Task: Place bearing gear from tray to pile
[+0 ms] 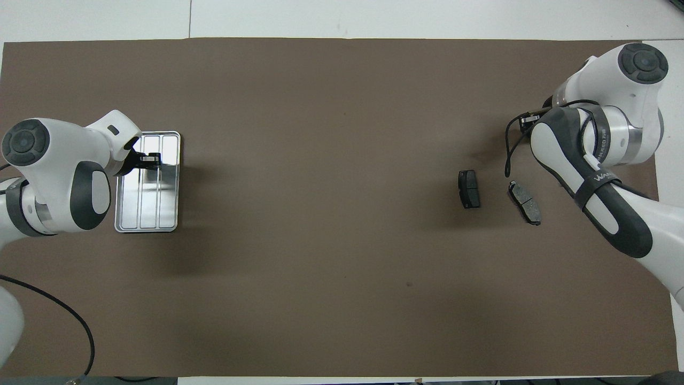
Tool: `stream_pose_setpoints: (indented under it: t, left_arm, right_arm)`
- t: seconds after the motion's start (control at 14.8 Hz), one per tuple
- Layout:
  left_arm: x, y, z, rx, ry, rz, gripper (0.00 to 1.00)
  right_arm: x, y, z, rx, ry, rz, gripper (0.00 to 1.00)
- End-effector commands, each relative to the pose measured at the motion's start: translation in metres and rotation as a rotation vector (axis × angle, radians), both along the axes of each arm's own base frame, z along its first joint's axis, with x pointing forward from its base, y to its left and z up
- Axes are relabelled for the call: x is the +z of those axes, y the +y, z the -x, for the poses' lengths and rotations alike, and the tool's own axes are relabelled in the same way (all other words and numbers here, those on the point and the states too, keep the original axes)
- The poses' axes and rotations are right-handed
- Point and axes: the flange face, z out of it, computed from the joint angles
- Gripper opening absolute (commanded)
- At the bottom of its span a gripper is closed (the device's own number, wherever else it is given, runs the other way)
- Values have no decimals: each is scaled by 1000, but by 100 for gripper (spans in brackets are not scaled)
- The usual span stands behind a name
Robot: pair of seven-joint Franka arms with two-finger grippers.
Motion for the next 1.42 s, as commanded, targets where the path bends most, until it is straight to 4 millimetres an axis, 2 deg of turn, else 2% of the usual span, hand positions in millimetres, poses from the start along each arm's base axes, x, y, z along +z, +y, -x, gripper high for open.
stream_pose_setpoints:
  t: [0.0,0.2,0.27,0.47,0.54,0.74,0.88,1.08,1.21,1.28,1.35]
  left_arm:
    - [25,-2,-16,6,25,-7,16]
    - [92,-8,-41,23,50,25,16]
    - [109,-23,-46,39,37,46,16]
    - [126,-107,-40,141,28,63,16]
    - [126,-140,-32,159,49,65,16]
    - [127,-217,-9,211,54,46,16]
    - [124,-254,6,231,49,36,16]
    - [116,-294,25,246,64,33,16]
    - [94,-329,39,227,84,2,16]
    - [89,-345,43,231,81,2,16]
    - [85,-352,42,236,78,-1,16]
  right_arm:
    - [-7,-1,2,21,-13,-12,0]
    - [-10,-1,4,21,-16,-12,0]
    - [-10,-1,4,21,-18,-12,0]
    - [-11,-2,5,21,-21,-13,0]
    - [-11,-7,5,13,-21,-13,0]
    - [-12,-8,6,10,-18,-13,3]
    - [-12,-8,6,9,-18,-14,29]
    - [-12,-8,6,7,-18,-14,52]
    - [-12,-8,6,6,-18,-14,57]
    - [-11,-8,6,5,-18,-13,60]
    - [-11,-7,6,7,-18,-13,63]
